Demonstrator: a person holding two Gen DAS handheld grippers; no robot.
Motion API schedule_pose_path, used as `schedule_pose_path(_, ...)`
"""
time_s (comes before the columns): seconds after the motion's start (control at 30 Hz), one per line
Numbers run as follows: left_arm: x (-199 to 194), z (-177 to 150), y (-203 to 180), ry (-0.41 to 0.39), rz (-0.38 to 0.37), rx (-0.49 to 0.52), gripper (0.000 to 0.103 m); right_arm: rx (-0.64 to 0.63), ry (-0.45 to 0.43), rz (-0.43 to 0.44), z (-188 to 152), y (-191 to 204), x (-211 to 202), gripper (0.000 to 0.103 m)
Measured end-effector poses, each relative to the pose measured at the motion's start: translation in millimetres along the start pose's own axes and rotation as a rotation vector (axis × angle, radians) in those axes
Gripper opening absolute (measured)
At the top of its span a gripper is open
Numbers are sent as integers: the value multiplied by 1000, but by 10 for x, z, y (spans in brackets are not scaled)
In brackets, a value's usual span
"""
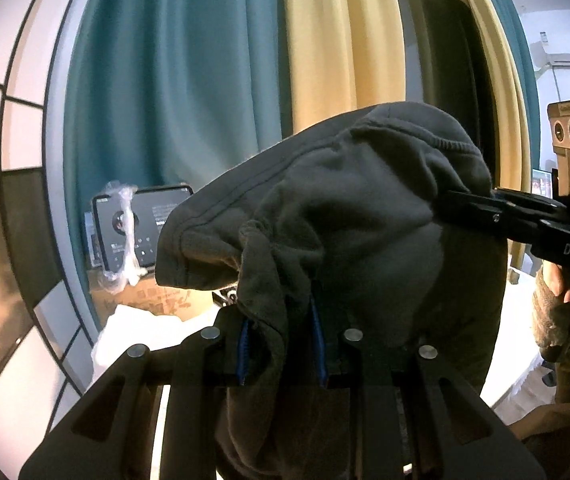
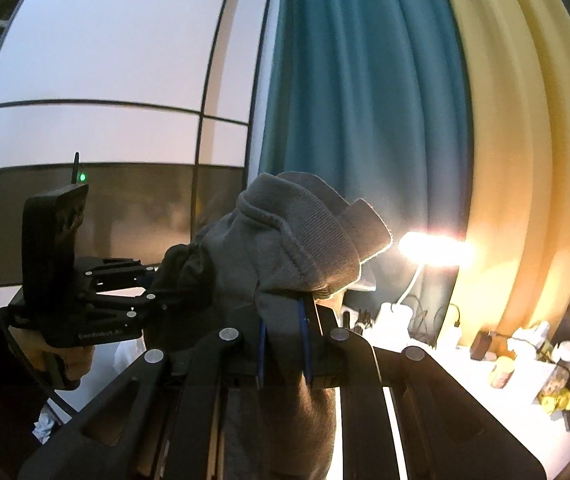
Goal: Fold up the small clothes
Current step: 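Lift the gripped shirt edge with both tools and hold it up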
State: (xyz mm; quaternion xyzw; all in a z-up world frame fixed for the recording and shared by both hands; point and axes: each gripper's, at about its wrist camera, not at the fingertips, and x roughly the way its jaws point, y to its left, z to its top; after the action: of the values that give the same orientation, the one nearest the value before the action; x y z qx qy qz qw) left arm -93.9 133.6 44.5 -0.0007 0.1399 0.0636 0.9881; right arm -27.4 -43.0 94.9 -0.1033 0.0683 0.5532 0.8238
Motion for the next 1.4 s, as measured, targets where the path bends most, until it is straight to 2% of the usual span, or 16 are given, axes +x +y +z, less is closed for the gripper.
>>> schedule_pose_path(0.77,939,-88,-111,139,-111,-9,23,180,142,-100,-539,-767,483,15)
schedule_pose_path(1.4,1728,-363,102,306,-151,-48,23,285,294,-116,-972,-1305,1339,15)
